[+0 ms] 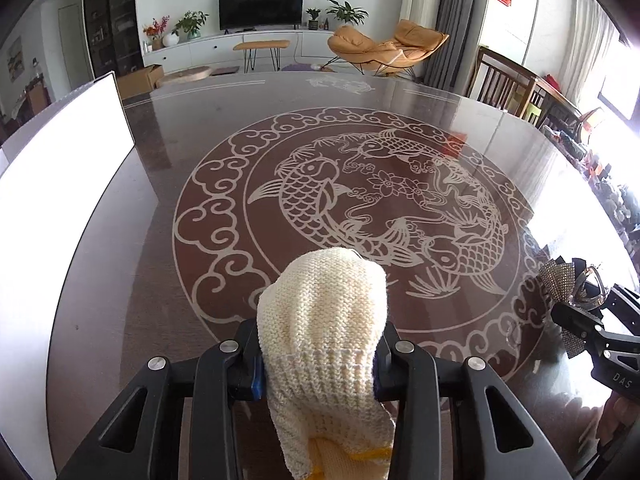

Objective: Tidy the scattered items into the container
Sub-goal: 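Lift and carry the glove and rhinestone clip toward the container with both grippers, then open the left gripper to drop the glove while the right gripper drops the rhinestone clip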

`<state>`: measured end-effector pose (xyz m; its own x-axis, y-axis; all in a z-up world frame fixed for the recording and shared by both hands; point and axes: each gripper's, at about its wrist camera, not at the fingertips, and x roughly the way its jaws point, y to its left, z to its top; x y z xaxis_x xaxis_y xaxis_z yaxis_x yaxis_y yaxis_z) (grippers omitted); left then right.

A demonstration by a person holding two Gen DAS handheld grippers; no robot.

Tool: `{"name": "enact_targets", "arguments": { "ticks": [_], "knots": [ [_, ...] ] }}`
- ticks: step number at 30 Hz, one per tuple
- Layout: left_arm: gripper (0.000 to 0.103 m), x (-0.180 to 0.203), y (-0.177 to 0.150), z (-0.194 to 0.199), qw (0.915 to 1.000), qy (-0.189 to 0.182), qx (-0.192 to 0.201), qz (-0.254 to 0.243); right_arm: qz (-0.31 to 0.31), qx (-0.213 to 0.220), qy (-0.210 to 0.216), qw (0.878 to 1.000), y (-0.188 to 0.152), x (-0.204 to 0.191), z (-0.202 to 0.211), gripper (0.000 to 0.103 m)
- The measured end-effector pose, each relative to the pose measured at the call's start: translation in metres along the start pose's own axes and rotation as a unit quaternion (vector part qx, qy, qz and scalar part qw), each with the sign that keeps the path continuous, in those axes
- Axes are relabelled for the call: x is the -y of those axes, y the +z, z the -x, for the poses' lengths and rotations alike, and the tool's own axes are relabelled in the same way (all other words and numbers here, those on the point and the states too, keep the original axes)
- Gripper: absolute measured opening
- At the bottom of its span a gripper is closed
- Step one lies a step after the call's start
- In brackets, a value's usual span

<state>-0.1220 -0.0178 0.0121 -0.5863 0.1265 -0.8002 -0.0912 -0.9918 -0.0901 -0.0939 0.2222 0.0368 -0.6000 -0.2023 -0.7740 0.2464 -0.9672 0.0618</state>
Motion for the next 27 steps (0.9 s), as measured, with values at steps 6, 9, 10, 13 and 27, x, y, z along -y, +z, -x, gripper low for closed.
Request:
{"name": "enact_targets", "arguments": {
  "ticks": [6, 9, 10, 13, 27],
  "knots": [
    [0.036, -0.013, -0.007, 0.036, 0.9981, -0.040, -0.008, 0.047, 0.007, 0.004, 0.039, 0.999, 0.009, -0.036, 0.017, 0.055],
    [0.036, -0.036, -0.001, 0.070, 0.9962, -0.051, 0.002, 0.071, 0.033, -0.008, 0.070, 0.997, 0.025, -0.074, 0.010, 0.055],
    [0.036, -0.047, 0.004, 0.087, 0.9957, -0.048, 0.013, 0.078, 0.040, -0.002, 0.087, 0.995, 0.035, -0.089, 0.013, 0.055],
    [0.037, -0.105, 0.019, 0.146, 0.9936, -0.016, 0.052, 0.099, 0.072, 0.034, 0.140, 0.987, 0.078, -0.148, 0.032, 0.055],
    [0.037, -0.320, 0.043, 0.161, 0.9671, 0.132, 0.031, 0.215, 0.221, 0.046, 0.231, 0.946, 0.238, -0.440, -0.027, 0.055]
  ]
}}
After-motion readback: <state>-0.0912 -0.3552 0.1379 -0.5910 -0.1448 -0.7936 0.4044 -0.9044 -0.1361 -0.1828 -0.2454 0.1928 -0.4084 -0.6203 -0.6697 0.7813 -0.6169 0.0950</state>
